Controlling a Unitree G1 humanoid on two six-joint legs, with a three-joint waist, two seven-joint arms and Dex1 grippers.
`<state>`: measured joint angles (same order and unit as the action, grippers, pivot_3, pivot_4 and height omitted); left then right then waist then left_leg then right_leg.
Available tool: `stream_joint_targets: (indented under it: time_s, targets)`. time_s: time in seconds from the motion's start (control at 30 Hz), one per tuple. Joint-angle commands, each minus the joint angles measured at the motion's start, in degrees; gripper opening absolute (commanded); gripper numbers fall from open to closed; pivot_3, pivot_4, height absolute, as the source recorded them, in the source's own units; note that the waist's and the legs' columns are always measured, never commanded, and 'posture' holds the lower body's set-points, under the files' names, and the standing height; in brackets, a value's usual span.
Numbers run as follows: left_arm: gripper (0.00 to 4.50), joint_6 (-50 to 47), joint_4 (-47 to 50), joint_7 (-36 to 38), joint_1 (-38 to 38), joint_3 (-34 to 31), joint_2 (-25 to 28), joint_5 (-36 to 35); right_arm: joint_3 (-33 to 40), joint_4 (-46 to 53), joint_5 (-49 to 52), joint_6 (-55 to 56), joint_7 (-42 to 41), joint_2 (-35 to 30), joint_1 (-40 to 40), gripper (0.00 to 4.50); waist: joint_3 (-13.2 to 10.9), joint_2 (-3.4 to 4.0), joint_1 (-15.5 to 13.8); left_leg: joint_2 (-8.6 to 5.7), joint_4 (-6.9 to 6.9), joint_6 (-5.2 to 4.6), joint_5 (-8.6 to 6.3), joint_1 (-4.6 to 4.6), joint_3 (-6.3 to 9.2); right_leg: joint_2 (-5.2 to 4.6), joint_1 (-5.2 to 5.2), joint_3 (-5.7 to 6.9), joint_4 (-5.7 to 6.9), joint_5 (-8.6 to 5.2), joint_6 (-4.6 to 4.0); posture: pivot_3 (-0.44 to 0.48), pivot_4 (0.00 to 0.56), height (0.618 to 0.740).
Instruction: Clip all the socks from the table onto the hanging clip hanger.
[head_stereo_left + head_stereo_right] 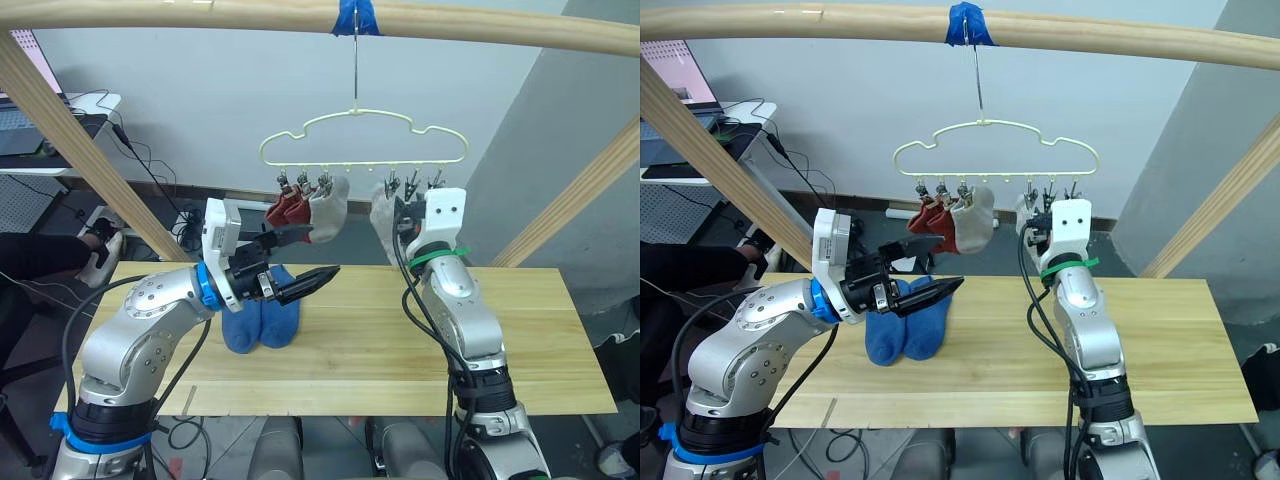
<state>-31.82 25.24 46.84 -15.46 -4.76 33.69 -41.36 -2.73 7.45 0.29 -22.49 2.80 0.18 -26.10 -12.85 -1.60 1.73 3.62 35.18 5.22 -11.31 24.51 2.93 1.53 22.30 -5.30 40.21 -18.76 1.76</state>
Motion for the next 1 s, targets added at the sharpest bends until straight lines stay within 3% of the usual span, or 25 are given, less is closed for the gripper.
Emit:
stream_joint_targets:
  time_s: [0.03,0.4,1.0]
  targets:
    - [4.50,0.9,2.3,-0.1,-0.4,-0.3,0.2,0.0,1.3,-0.6,-0.8,1.5,1.3,0.0,-2.7,1.91,0.0,0.00,0.0,0.00,0.00,0.00,0.00,0.00,0.00,0.00,0.00,0.01,0.00,0.00,0.00,0.049,0.189,0.740]
    - [4.50,0.7,2.6,-0.6,-0.1,-0.5,0.3,0.0,2.9,-4.7,0.6,4.4,1.7,1.1,-6.7,1.91,0.0,0.00,0.0,0.00,0.00,0.00,0.00,-0.01,0.00,0.00,0.00,0.00,0.02,0.00,0.00,0.056,0.193,0.740]
    - [4.50,1.1,1.7,-0.1,-0.5,-0.4,0.2,0.7,3.6,-2.6,5.8,1.4,0.7,6.1,-7.8,1.91,0.0,0.01,0.0,0.00,0.00,0.00,0.00,-0.01,0.00,0.00,0.00,0.01,0.03,0.00,0.00,0.052,0.200,0.740]
